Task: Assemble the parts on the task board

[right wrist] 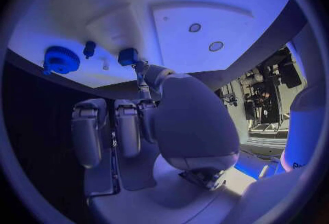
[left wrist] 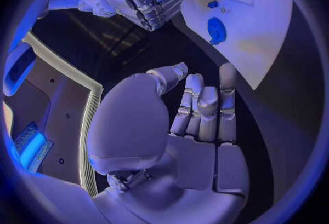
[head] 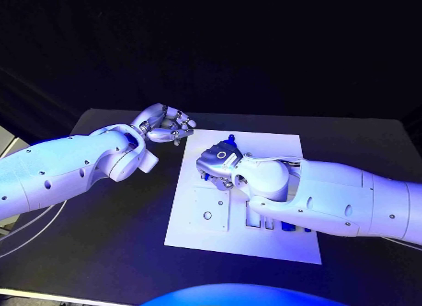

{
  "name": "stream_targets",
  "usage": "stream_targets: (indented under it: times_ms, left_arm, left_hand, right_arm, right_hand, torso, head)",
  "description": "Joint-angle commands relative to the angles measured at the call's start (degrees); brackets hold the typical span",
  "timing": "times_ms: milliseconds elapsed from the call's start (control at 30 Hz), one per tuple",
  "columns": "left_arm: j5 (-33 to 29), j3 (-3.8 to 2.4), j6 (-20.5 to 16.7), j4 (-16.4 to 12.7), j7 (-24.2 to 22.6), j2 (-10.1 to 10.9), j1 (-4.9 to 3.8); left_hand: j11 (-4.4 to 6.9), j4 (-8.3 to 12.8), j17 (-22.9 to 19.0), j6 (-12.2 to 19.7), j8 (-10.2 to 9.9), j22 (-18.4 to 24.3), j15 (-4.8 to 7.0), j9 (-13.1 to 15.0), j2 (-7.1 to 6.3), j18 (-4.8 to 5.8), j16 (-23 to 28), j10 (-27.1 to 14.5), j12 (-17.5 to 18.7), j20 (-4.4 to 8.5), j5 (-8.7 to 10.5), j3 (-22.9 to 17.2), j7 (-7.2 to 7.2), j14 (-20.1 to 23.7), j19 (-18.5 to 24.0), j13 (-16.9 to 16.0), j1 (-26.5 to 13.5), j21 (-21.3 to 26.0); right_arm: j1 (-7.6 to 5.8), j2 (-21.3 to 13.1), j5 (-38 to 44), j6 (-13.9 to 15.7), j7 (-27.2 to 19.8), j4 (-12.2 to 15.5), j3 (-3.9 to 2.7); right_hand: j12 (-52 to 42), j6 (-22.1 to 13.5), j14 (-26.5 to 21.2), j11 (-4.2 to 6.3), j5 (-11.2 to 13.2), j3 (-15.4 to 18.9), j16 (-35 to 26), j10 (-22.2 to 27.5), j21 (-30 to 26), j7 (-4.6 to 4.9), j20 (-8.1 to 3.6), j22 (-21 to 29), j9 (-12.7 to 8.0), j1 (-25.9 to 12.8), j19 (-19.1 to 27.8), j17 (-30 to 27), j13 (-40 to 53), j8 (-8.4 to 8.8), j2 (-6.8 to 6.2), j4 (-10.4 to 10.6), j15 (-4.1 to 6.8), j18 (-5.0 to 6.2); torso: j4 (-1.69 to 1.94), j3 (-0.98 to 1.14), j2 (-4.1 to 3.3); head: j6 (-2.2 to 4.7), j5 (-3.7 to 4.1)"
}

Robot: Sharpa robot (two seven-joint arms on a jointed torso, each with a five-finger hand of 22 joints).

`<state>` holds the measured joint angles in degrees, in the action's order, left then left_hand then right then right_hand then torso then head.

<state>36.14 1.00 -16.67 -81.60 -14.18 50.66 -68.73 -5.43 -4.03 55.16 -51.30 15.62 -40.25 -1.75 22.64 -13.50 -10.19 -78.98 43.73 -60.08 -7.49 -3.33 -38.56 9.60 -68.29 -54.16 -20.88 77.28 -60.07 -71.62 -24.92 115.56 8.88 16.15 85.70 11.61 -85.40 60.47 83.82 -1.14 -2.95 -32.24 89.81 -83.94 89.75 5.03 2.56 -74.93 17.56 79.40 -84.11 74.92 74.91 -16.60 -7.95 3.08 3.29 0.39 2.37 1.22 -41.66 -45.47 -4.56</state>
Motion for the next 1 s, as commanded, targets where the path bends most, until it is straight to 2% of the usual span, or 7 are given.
stream_targets:
  times_ms: [33, 367, 567, 1000]
  left_arm:
    - [-0.49, -0.05, 0.53, -0.1, -0.24, -0.11, -0.1]
    - [-0.5, -0.05, 0.54, -0.12, -0.2, -0.17, -0.1]
    - [-0.5, -0.05, 0.56, -0.12, -0.18, -0.16, -0.09]
    - [-0.5, -0.05, 0.55, -0.11, -0.01, -0.13, -0.09]
  left_hand:
    - [-0.19, 0.23, 0.07, 0.31, -0.3, 0.05, -0.31, 0.09, 0.29, -0.41, 0.05, -0.03, 0.27, -0.27, 0.06, -0.04, -0.03, 0.05, 0.08, 0.1, 0.06, 0.22]
    - [-0.19, 0.23, 0.07, 0.31, -0.3, 0.05, -0.31, 0.09, 0.29, -0.41, 0.05, -0.03, 0.27, -0.27, 0.06, -0.04, -0.03, 0.05, 0.08, 0.1, 0.06, 0.22]
    - [-0.19, 0.23, 0.07, 0.31, -0.3, 0.05, -0.31, 0.09, 0.29, -0.41, 0.05, -0.03, 0.27, -0.27, 0.06, -0.04, -0.03, 0.05, 0.08, 0.1, 0.06, 0.22]
    - [-0.23, 0.21, 0.09, 0.37, -0.32, 0.08, -0.35, 0.12, 0.34, -0.4, 0.02, -0.08, 0.23, -0.31, 0.06, 0.07, 0.01, 0.05, 0.04, 0.12, 0.0, 0.26]
  right_arm:
    - [0.08, 0.15, 1.01, -0.73, 0.13, -0.12, 0.06]
    - [0.13, 0.25, 0.84, -0.05, 0.17, -0.48, 0.17]
    - [0.13, 0.26, 0.7, 0.08, 0.15, -0.5, 0.21]
    - [0.13, 0.24, 0.43, 0.48, 0.16, -0.47, 0.24]
  right_hand:
    - [0.06, -0.47, 6.18, 0.18, 0.13, 0.5, 0.19, -3.35, 0.25, 0.01, -0.32, -15.07, -0.13, -0.53, -5.89, 15.08, 11.71, -0.24, -0.34, 0.06, 0.31, -0.39]
    - [0.61, -2.0, 6.18, 0.03, 0.15, 0.84, 0.19, -3.02, 0.25, 0.23, -0.33, -15.07, -0.58, -0.83, -5.89, 15.08, 11.34, 0.53, -1.23, 0.07, 0.23, -0.39]
    - [0.85, -2.74, 6.18, -0.09, 0.16, 0.87, 0.19, -2.87, 0.25, 0.39, -0.31, -15.07, -0.84, -0.87, -5.89, 15.08, 11.18, 0.98, -1.62, 0.06, 0.15, -0.39]
    - [1.23, -3.94, 6.18, -0.25, 0.2, 0.93, 0.19, -2.63, 0.25, 0.56, -0.27, -15.07, -1.27, -0.86, -5.89, 15.08, 10.94, 1.74, -2.42, 0.01, 0.01, -0.39]
  torso:
    - [-0.02, -0.02, -0.04]
    - [-0.08, -0.07, 0.04]
    - [0.02, -0.05, -0.01]
    - [-0.06, -0.02, -0.05]
  head:
    - [-0.01, -0.06]
    - [-0.01, -0.08]
    - [-0.06, -0.05]
    - [-0.01, -0.12]
